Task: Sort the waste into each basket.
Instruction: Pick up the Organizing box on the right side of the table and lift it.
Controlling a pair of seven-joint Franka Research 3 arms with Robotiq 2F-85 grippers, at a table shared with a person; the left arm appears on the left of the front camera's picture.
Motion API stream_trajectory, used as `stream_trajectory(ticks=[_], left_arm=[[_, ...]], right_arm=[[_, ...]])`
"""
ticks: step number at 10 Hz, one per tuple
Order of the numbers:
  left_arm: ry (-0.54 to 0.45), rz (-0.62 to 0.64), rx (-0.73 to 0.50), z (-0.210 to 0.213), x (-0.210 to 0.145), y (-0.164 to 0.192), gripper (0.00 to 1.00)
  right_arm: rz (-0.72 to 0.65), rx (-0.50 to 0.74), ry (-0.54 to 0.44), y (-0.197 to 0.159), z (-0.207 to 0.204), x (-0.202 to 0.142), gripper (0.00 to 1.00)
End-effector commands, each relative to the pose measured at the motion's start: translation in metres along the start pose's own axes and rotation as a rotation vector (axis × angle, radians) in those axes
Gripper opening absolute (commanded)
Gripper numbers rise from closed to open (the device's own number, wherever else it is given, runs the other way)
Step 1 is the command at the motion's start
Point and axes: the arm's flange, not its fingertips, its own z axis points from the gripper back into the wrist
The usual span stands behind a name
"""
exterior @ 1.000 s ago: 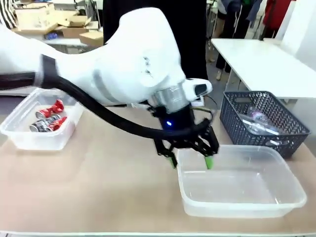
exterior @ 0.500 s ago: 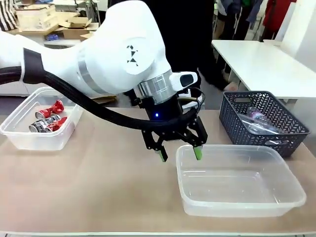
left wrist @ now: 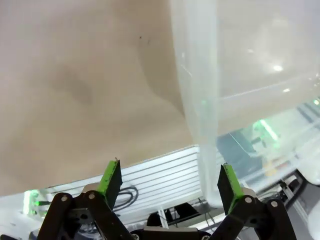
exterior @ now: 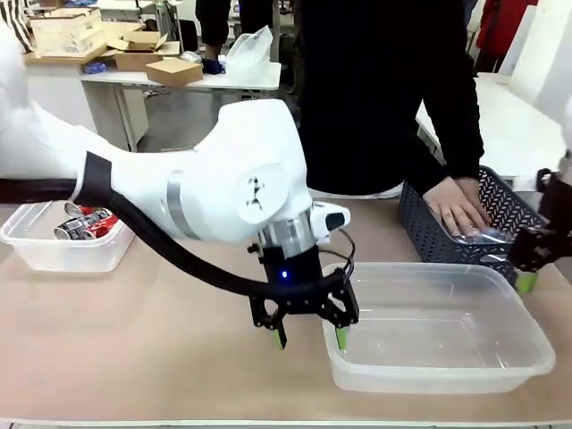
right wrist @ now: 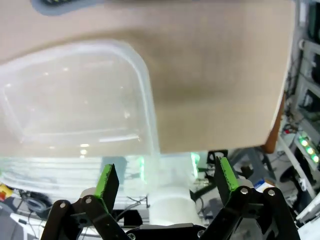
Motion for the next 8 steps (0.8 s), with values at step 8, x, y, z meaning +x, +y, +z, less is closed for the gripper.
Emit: stream_trajectory(ticks=[8], left_arm=[[-0.121,0.121,0.068,-0.02,0.021,-0.022,1.0]], right_arm=[[0.013,0.013,0.078,-0.001,-0.102,-0.013,1.0]])
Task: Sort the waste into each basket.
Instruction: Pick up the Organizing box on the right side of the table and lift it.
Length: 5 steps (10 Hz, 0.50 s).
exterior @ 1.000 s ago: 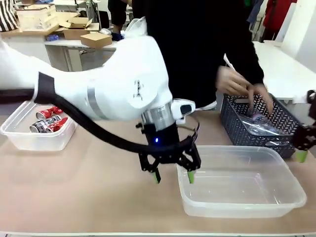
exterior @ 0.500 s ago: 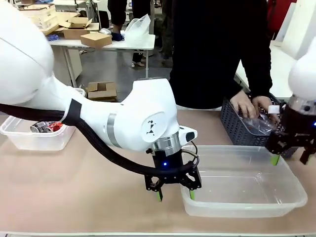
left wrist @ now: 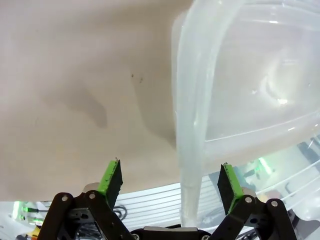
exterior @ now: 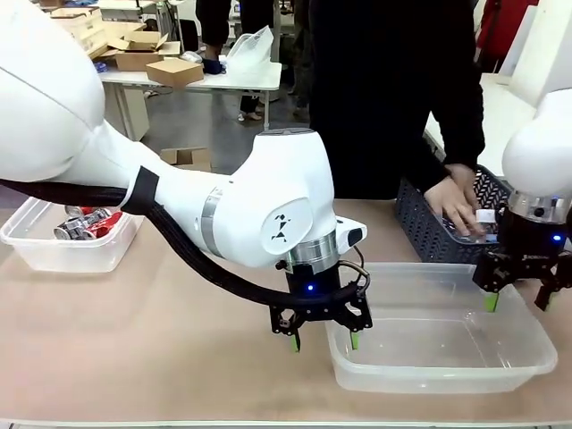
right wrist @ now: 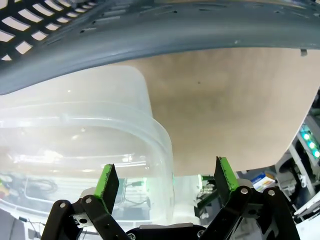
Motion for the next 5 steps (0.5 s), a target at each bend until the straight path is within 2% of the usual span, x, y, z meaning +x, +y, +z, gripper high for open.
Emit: stream_trajectory(ticks=[1,2,3,4,5], left_arm=[[-0.045,0.039,0.028,-0.001,0.003,0.0,0.96],[-0.049,0.041,0.031,0.001,0.003,0.001,0.43],[-0.053,0.045,0.025,0.005,0.003,0.002,0.36],[-0.07,0.049,0.024,0.008,0.003,0.004,0.0],[-0.09,0.056,0.036,0.012,0.004,0.005,0.0]], right_arm=[[-0.001,0.012,-0.012,-0.006,-0.048,-0.049,1.0],[-0.002,0.008,0.013,-0.005,-0.046,-0.05,0.4],[-0.016,0.009,0.021,-0.005,-0.045,-0.05,0.4],[-0.023,0.009,0.028,-0.005,-0.046,-0.05,0.0],[-0.02,0.008,0.035,-0.005,-0.047,-0.05,0.35]])
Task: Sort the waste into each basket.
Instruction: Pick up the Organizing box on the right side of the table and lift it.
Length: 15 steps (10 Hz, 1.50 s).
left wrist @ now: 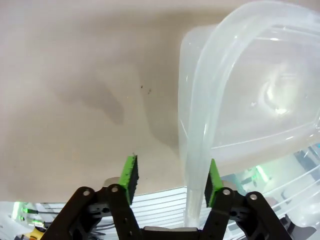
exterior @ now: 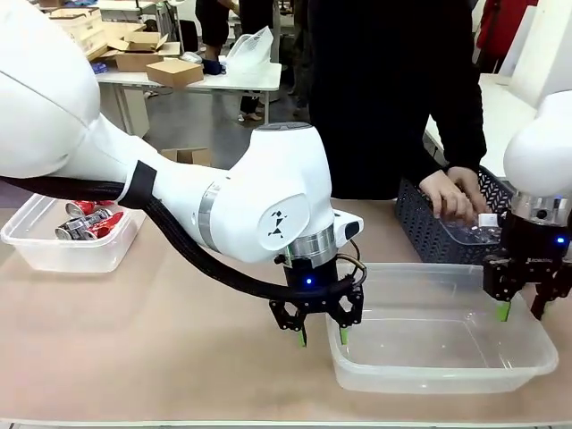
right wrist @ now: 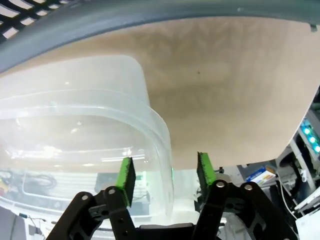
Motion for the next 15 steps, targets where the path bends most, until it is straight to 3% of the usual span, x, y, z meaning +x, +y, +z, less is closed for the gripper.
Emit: stream_trajectory(ticks=[1,2,4,10,12,15], left_arm=[[-0.07,0.035,0.04,0.007,-0.001,0.002,0.0],[-0.076,0.033,0.039,0.009,0.0,0.001,0.19],[-0.08,0.037,0.046,0.01,0.002,0.001,0.0],[-0.069,0.023,0.023,0.024,-0.003,0.003,0.0],[-0.097,0.056,0.02,0.077,-0.017,0.022,0.0],[-0.118,0.034,0.017,0.162,-0.042,0.054,0.0]], right_arm=[[-0.011,0.01,0.005,-0.003,-0.047,-0.045,0.0],[-0.006,0.016,0.011,-0.002,-0.046,-0.045,0.0],[-0.001,0.016,0.012,0.0,-0.044,-0.046,0.0],[-0.014,0.015,0.013,0.005,-0.023,-0.046,0.0],[-0.008,-0.048,0.0,0.018,0.023,-0.051,0.0],[0.083,-0.18,-0.017,0.069,0.122,-0.065,0.0]])
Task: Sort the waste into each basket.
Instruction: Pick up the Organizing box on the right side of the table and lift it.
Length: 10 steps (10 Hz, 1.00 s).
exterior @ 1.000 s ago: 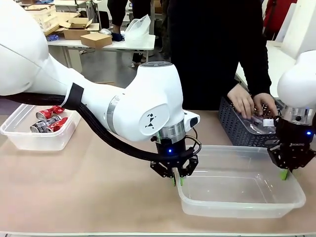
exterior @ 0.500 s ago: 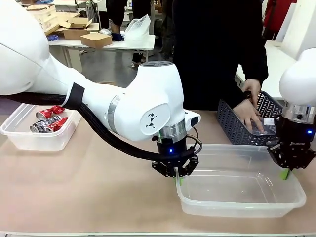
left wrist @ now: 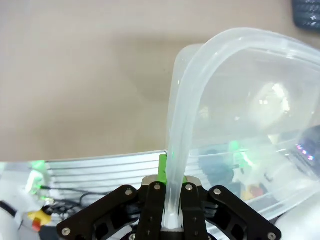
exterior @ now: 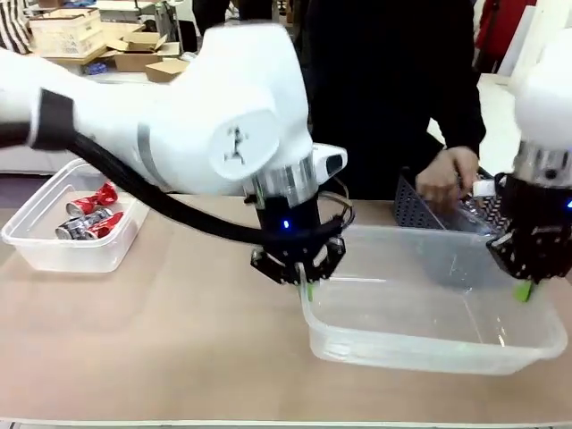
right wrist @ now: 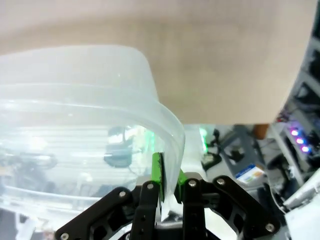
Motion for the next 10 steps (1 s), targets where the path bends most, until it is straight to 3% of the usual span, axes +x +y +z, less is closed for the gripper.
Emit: stream_trajectory(ticks=[1,3,4,5,7,8,9,10], left_arm=[[-0.048,0.004,0.036,0.057,-0.01,0.045,0.0],[-0.122,0.035,0.013,0.092,-0.017,0.06,0.0],[-0.046,0.021,0.002,0.062,-0.015,0.024,0.0],[-0.046,0.021,0.002,0.062,-0.015,0.024,0.0],[-0.046,0.021,0.002,0.062,-0.015,0.024,0.0],[-0.062,0.043,0.01,0.069,-0.018,0.029,0.04],[-0.053,0.051,0.063,0.079,0.019,0.03,0.04],[-0.133,0.125,0.106,0.099,0.042,0.043,0.04]], right_arm=[[0.047,-0.112,0.036,0.018,0.061,0.009,0.0],[0.014,-0.13,0.019,0.039,0.102,0.018,0.0],[-0.045,-0.092,0.008,0.04,0.098,0.013,0.0],[0.042,-0.048,-0.029,0.052,0.096,0.0,0.0],[0.042,-0.048,-0.029,0.052,0.096,0.0,0.0],[0.018,-0.048,-0.017,0.054,0.104,0.008,0.06],[0.072,-0.09,-0.045,0.084,0.115,0.037,0.06],[0.118,-0.093,-0.048,0.104,0.12,0.061,0.06]])
